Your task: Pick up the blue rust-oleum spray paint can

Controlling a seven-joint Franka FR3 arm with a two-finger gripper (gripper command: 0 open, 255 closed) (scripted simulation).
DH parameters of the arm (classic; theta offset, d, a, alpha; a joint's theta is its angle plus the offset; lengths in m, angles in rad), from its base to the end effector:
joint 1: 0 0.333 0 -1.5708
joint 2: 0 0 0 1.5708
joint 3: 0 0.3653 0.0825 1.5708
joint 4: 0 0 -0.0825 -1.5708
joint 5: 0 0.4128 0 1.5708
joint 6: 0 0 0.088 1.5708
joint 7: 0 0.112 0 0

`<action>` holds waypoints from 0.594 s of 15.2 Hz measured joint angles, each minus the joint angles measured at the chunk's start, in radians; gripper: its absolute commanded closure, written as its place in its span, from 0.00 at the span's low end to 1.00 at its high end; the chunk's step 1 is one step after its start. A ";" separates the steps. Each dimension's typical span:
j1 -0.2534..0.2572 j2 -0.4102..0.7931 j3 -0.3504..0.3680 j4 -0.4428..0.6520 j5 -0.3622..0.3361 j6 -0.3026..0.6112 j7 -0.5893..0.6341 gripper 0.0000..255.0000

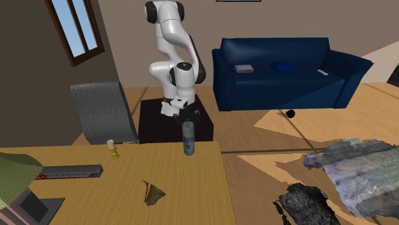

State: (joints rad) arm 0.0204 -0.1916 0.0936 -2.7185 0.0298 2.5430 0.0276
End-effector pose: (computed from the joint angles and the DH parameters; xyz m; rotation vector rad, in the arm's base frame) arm 0.4042 0.0448 0.3068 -3.1398 -0.0948 -0.0244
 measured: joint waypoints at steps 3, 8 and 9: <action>0.001 -0.041 -0.002 0.010 0.003 -0.050 -0.003 1.00; 0.003 -0.099 -0.004 0.034 0.007 -0.133 -0.005 1.00; 0.002 -0.110 -0.006 0.043 0.007 -0.153 -0.009 1.00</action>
State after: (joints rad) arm 0.0225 -0.3015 0.0872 -2.6752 0.0365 2.3899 0.0189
